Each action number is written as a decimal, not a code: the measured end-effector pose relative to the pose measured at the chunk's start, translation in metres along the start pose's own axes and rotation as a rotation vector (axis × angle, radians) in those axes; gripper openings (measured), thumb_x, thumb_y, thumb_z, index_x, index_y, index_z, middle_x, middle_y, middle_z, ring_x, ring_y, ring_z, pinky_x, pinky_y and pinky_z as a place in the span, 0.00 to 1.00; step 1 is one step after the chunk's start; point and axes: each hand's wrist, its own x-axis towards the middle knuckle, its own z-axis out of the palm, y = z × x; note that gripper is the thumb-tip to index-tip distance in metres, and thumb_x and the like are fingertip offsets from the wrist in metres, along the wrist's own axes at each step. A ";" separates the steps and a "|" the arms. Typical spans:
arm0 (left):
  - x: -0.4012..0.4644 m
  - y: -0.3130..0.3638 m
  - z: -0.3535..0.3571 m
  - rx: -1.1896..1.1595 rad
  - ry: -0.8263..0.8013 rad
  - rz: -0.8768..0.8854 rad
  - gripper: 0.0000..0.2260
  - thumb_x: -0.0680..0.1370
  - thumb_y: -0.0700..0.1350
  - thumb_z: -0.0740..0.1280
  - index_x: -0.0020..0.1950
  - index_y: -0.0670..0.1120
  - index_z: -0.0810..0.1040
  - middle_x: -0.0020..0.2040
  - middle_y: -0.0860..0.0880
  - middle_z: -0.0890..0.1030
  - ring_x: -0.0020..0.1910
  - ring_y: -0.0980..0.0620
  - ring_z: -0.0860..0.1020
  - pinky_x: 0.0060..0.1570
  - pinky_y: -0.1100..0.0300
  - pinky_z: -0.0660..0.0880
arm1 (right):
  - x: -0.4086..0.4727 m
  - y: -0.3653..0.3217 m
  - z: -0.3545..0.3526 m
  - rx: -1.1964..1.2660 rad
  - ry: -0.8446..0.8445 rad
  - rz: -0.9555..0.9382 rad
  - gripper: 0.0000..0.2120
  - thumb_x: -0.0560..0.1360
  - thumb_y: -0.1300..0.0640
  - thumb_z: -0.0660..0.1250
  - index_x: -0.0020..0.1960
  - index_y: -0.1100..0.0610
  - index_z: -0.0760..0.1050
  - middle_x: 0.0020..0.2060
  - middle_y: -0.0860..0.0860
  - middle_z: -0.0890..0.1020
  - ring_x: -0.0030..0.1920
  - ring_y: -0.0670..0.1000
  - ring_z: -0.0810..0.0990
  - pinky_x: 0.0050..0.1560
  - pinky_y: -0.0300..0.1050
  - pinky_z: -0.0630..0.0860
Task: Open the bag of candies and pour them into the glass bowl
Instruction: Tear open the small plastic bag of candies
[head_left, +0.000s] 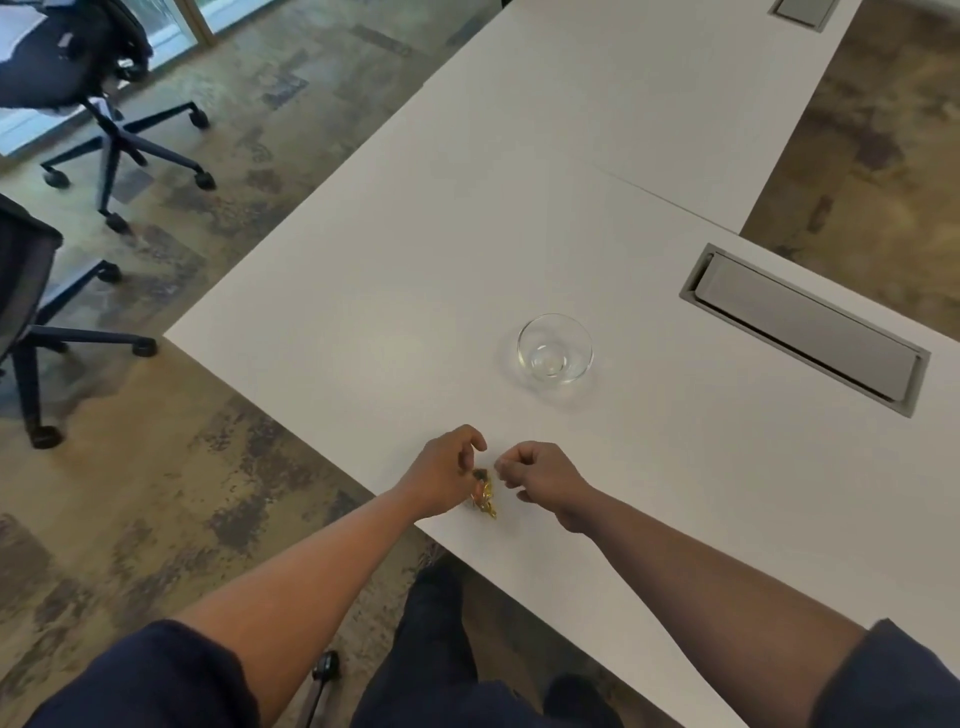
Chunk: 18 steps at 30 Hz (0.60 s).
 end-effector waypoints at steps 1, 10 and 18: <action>0.000 0.000 0.002 0.042 0.028 -0.008 0.17 0.73 0.38 0.70 0.57 0.55 0.74 0.48 0.52 0.78 0.47 0.51 0.76 0.51 0.44 0.78 | -0.001 0.002 0.000 0.019 0.022 -0.014 0.05 0.79 0.58 0.70 0.48 0.60 0.82 0.44 0.53 0.83 0.44 0.50 0.80 0.46 0.46 0.78; -0.020 0.029 0.019 -0.057 0.153 0.075 0.17 0.69 0.50 0.76 0.48 0.47 0.71 0.44 0.47 0.77 0.39 0.51 0.73 0.40 0.49 0.77 | -0.009 -0.001 0.001 0.136 0.079 -0.101 0.05 0.75 0.66 0.71 0.46 0.69 0.81 0.41 0.62 0.86 0.41 0.54 0.85 0.46 0.49 0.84; -0.023 0.032 0.016 -0.159 0.196 -0.039 0.07 0.71 0.44 0.75 0.46 0.45 0.80 0.42 0.49 0.84 0.42 0.49 0.84 0.45 0.53 0.83 | -0.014 -0.006 0.003 0.250 0.047 -0.066 0.04 0.78 0.61 0.72 0.46 0.61 0.79 0.46 0.60 0.88 0.43 0.51 0.87 0.42 0.43 0.81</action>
